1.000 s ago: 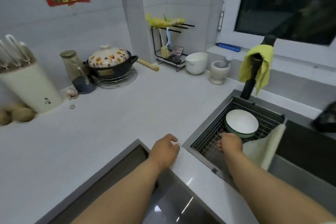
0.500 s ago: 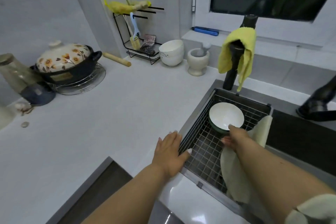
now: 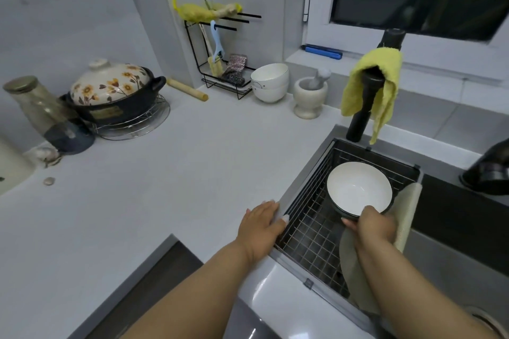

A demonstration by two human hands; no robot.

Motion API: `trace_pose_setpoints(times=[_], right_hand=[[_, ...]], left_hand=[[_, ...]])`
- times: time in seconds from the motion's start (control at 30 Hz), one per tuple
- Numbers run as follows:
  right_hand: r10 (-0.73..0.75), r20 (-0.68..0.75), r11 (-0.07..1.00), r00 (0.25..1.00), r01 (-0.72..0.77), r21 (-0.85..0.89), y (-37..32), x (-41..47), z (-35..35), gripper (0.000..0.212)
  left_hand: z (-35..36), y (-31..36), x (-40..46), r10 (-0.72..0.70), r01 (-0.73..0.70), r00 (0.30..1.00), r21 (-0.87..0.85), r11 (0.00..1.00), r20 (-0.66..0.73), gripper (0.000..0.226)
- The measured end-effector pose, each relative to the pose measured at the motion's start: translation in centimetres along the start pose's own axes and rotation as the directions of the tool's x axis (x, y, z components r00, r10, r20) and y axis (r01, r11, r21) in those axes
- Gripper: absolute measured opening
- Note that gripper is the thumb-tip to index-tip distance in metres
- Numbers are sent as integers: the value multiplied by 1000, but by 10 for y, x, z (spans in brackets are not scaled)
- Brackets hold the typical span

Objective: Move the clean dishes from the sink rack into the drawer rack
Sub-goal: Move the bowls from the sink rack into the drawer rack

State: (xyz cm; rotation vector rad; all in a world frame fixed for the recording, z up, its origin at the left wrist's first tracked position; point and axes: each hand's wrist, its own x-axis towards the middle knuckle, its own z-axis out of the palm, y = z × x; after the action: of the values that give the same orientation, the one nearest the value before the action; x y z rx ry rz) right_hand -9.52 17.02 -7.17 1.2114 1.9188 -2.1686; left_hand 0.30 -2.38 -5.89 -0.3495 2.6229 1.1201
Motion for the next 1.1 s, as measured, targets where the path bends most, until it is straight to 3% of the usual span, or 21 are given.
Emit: trace_pose_setpoints(times=[0.1,0.27,0.43,0.57,0.73,0.9,1.1], right_hand=[[-82,88,997,993,82,6,-2,-28,-13,53],[-159,289,984,944,174,-28,-6,-85,-15,41],[-231,497,950,836,305,-70,-1,-153,0,23],[-223,670,932,708,356,-66,18,-195,10,23],[-172,826,913,536,402,-71,47,-243,19,15],[3,943,921,332,368,-132,88,-292,28,24],[213,970,934,117,267,-237,137,-360,15,32]], left_hand=[[-12,9,-4,-88,80,996,-312,947,-11,53],[-33,16,-31,-215,61,960,-616,785,-179,50],[-57,10,-65,-235,-68,950,-869,489,-206,48],[-74,-11,-100,-261,-94,944,-924,370,-201,55],[-90,-50,-159,-442,-131,865,-956,261,-239,62],[-97,-82,-232,-592,-221,770,-970,103,-238,37],[-90,-125,-328,-703,-275,672,-960,52,-231,43]])
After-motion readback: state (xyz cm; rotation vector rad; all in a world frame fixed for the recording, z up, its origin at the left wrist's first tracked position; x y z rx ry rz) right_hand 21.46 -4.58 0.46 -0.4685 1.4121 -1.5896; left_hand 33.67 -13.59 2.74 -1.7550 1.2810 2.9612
